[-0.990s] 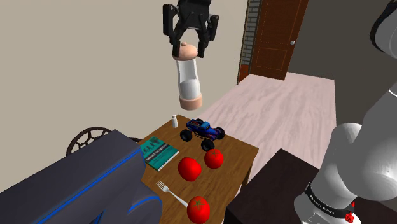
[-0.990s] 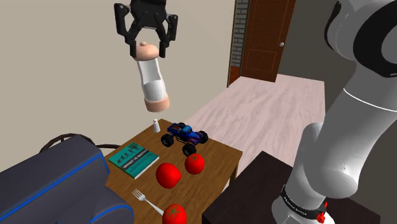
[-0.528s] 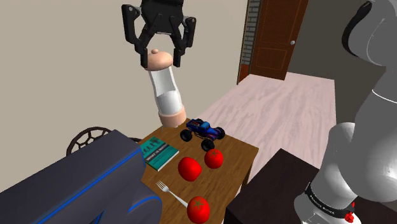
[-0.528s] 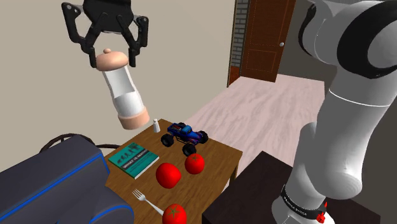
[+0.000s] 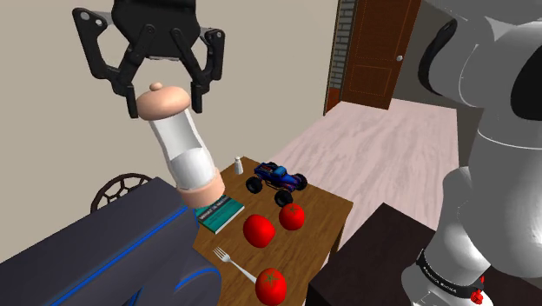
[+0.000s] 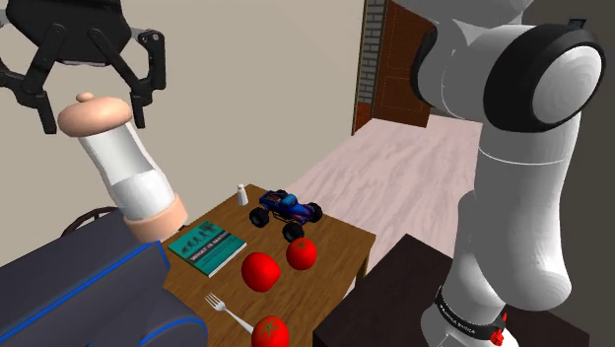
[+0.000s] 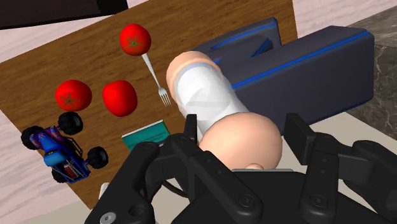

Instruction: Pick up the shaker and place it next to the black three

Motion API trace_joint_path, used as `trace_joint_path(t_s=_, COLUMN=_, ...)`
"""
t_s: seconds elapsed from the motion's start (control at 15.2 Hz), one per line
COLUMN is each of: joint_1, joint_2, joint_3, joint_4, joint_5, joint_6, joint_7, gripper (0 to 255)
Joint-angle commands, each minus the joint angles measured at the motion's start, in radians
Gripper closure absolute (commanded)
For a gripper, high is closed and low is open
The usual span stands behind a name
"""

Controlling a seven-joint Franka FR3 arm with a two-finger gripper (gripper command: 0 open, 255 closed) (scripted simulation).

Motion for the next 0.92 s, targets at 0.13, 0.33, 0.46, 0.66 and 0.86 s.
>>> trace_joint_path(t_s=0.13, joint_1=-0.009, joint_2=-0.036, joint_3=-0.001, joint_4=-0.104, joint_5=0.015, joint_6=0.071, joint_7=0.0, gripper=255)
trace_joint_path(t_s=0.33, joint_1=-0.023, joint_2=-0.074, joint_3=-0.005, joint_4=-0.198, joint_5=0.032, joint_6=0.13, joint_7=-0.01, gripper=255)
trace_joint_path(t_s=0.46, joint_1=-0.029, joint_2=-0.095, joint_3=-0.007, joint_4=-0.254, joint_5=0.041, joint_6=0.166, joint_7=-0.016, gripper=255)
trace_joint_path(t_s=0.66, joint_1=-0.036, joint_2=-0.122, joint_3=-0.011, joint_4=-0.331, joint_5=0.053, joint_6=0.217, joint_7=-0.025, gripper=255)
trace_joint_path(t_s=0.86, joint_1=-0.041, joint_2=-0.144, joint_3=-0.014, joint_4=-0.401, joint_5=0.062, joint_6=0.266, joint_7=-0.032, gripper=255)
